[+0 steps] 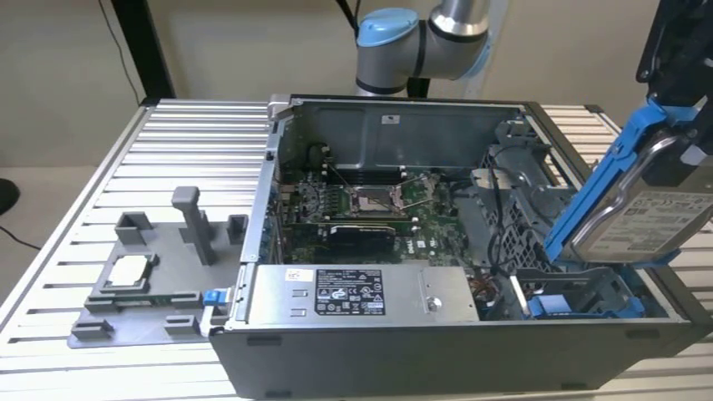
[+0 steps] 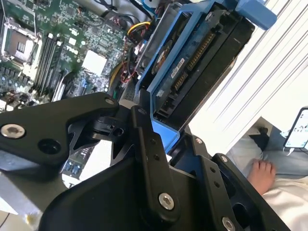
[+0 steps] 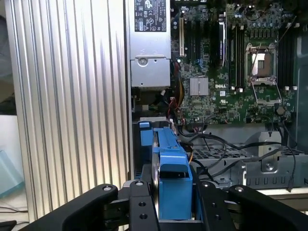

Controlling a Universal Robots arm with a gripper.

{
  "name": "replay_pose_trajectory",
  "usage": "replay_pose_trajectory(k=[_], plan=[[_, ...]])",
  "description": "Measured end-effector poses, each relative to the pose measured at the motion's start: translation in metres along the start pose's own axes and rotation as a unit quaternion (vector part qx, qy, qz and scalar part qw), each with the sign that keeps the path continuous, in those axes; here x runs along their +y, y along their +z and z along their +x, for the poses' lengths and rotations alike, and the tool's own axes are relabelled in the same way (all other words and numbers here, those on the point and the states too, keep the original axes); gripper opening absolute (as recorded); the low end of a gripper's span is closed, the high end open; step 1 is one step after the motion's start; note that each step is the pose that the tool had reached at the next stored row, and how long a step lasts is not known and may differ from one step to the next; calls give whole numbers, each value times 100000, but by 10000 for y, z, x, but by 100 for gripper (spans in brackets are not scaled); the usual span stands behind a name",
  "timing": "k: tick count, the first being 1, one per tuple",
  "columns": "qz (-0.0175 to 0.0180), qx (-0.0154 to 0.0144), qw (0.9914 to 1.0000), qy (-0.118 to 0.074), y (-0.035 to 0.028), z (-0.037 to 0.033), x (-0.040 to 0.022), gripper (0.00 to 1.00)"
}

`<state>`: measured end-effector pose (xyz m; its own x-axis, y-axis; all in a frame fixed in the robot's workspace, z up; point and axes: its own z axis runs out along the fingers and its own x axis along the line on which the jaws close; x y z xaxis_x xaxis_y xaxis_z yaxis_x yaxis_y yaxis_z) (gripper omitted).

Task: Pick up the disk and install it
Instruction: 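Pick up the disk, then insert the disk into the insertion slot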

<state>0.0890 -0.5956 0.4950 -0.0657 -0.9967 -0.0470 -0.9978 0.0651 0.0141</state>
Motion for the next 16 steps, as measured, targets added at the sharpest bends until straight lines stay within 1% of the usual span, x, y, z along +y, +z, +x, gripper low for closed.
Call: replay_pose_trajectory(k=[10,12,16], plan=[[0,-4,100000,-1,4,0,0,0],[12,0,100000,-2,20,1,0,0],[109,8,100000,-6,84,4,-1,0]])
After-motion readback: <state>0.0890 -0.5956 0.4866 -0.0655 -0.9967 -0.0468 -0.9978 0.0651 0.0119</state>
